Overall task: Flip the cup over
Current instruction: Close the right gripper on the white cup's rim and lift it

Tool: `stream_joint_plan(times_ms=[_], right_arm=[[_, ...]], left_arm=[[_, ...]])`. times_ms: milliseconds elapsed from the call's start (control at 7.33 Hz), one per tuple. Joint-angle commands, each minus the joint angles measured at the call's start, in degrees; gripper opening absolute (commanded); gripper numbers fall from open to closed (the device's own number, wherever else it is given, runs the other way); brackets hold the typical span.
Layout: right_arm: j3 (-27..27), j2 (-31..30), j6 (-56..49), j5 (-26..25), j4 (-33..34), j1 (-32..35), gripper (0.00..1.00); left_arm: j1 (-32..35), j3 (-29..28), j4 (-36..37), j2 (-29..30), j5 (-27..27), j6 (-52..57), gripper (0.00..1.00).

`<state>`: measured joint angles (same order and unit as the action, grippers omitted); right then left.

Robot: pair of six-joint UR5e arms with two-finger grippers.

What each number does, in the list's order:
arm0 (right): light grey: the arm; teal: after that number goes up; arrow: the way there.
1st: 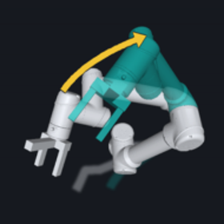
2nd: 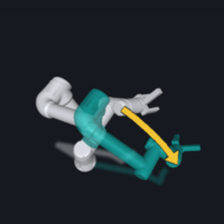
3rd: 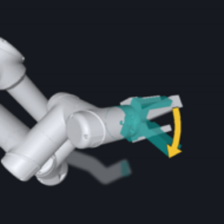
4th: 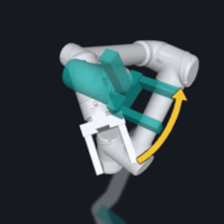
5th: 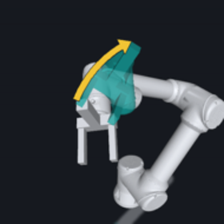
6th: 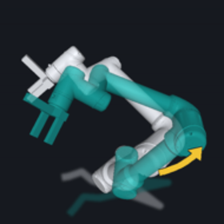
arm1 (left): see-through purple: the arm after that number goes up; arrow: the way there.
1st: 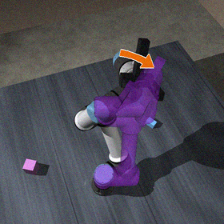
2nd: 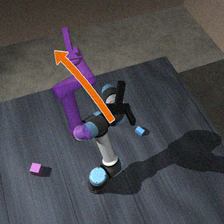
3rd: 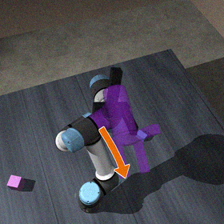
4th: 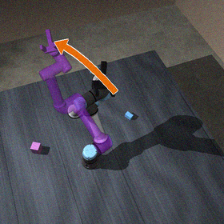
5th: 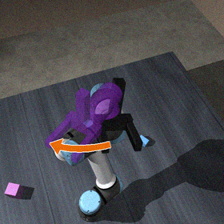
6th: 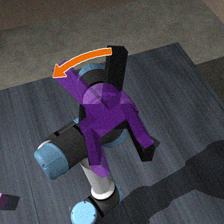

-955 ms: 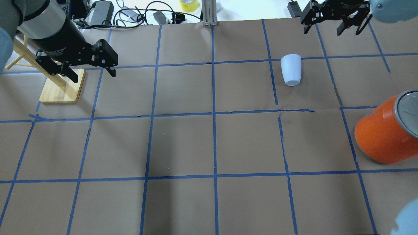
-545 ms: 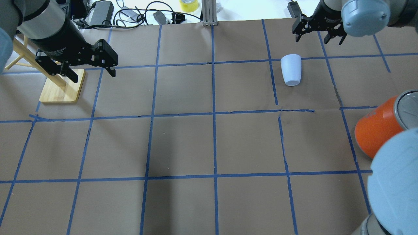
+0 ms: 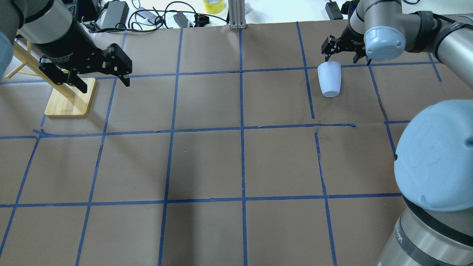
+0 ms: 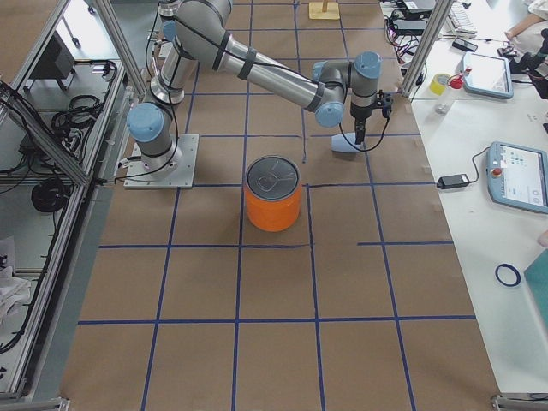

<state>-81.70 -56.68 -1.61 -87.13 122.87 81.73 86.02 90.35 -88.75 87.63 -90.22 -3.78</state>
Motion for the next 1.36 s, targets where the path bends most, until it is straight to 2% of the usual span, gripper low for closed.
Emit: stream_joint_plan(times_ms=[0,273,409,818,1091,1227], right_arm=[[-0.1,1.8,-0.1,0.6,0.1,0.4,1.0],[-0.4,4.1,-0.2,2.0,1.0,0.4,1.0],[-0.3,4.9,-0.8,2.1,3.6,0.4,1.0],[-0.5,6.1,-2.6,2.1,3.9,0.6,1.0],[-0.5,6.0,-3.0,1.9,3.7,1.3,0.85],[-0.5,5.5,-5.2,1.2,3.4,1.3,0.7]], left_arm=[[-0.1,0.0,0.1,0.0,-0.1,0.0,1.0],[-0.2,-0.1,0.2,0.0,-0.2,0.1,1.0],[-0.4,-0.1,0.1,0.0,-0.2,0.1,1.0],[-0.6,-0.1,0.0,0.0,-0.2,0.0,1.0],[-0.6,0.0,0.0,0.1,-0.1,0.0,1.0],[-0.6,0.0,0.0,0.1,-0.1,0.0,1.0]])
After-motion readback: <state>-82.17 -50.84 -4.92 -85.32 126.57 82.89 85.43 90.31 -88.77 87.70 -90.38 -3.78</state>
